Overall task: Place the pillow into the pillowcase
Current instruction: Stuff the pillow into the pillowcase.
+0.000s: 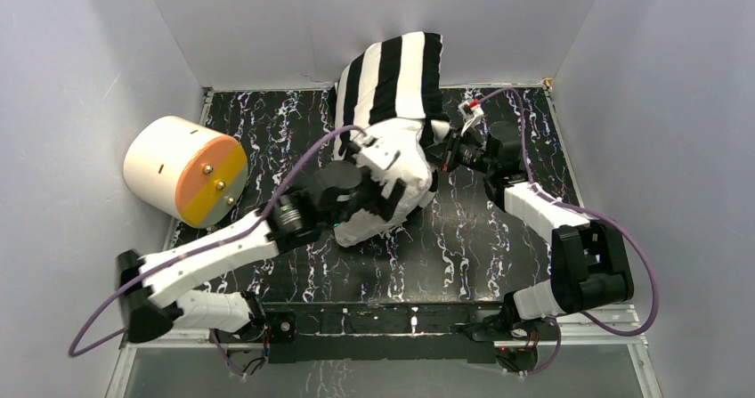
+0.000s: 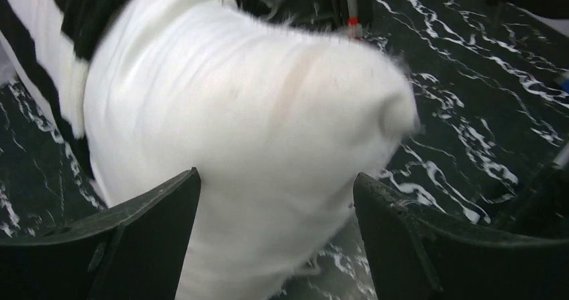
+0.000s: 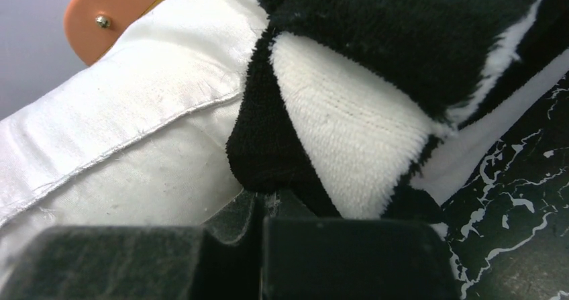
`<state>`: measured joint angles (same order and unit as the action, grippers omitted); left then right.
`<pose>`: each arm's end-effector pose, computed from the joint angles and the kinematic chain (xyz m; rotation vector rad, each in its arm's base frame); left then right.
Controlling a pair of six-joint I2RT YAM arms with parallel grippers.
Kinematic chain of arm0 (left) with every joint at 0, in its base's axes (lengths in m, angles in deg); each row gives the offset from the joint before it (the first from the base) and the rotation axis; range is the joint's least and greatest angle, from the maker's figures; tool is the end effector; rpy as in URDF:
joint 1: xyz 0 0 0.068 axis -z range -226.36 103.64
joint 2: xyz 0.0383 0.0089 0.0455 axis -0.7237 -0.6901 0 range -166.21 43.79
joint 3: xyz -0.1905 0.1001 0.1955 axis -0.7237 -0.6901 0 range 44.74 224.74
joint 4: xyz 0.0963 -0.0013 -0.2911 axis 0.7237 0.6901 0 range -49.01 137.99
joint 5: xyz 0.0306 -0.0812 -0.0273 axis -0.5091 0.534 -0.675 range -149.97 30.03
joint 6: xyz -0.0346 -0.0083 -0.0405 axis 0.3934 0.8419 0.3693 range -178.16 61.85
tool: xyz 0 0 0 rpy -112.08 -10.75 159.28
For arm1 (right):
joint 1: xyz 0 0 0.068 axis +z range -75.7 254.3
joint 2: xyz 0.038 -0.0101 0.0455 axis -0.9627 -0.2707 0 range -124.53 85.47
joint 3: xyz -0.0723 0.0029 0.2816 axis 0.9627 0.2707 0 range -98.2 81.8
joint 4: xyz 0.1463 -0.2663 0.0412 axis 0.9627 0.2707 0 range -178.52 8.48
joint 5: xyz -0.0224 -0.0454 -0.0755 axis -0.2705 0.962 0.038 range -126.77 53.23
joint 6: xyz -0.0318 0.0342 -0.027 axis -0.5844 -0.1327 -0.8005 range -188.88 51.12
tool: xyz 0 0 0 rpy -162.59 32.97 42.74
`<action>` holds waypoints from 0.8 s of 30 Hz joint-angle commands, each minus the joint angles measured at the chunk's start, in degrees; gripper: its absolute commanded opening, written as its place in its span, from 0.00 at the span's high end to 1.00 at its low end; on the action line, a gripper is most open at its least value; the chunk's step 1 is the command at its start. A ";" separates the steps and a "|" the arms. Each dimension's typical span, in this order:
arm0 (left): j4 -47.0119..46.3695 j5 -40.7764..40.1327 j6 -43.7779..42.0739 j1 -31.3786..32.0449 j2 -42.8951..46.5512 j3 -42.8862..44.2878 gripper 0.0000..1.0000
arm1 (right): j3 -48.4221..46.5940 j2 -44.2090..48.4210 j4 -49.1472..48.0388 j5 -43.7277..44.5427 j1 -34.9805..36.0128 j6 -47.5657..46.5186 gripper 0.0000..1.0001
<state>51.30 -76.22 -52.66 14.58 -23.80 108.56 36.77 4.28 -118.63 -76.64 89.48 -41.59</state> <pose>0.1609 -0.2690 0.3889 0.6715 1.7164 -0.5640 0.3311 0.1135 0.2578 -0.3713 1.7431 1.1250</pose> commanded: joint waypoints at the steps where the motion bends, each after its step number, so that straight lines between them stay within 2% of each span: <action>1: -13.32 -8.30 -13.67 -1.06 -19.04 3.47 0.22 | -2.05 1.31 -3.63 -4.51 1.01 2.88 1.00; 2: -13.21 -7.04 -12.08 -3.66 -23.13 5.61 0.29 | -1.70 1.98 -4.01 -5.31 1.30 3.09 1.00; 4: -14.33 -2.02 -5.59 -8.85 -30.70 9.03 0.51 | -0.38 4.78 -4.19 -6.83 2.51 2.14 1.00; 6: -17.72 0.57 -0.60 -12.34 -35.98 10.33 0.60 | 0.34 8.48 -1.38 -8.77 3.28 0.11 1.00; 13: -18.21 -3.95 5.09 -14.41 -48.05 15.93 0.61 | 2.38 17.93 6.40 -13.10 4.33 -4.08 1.00; 17: -20.59 -2.80 10.20 -17.65 -49.12 15.05 0.61 | 5.09 20.17 8.45 -14.07 5.32 -4.99 1.00; 24: -22.08 -3.98 11.79 -20.04 -46.92 15.53 0.64 | 11.18 23.79 14.07 -11.31 5.63 -8.99 1.00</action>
<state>31.91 -71.23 -43.19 2.37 -65.96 124.69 46.04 21.24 -105.42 -66.41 89.50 -54.07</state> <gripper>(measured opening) 0.369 0.033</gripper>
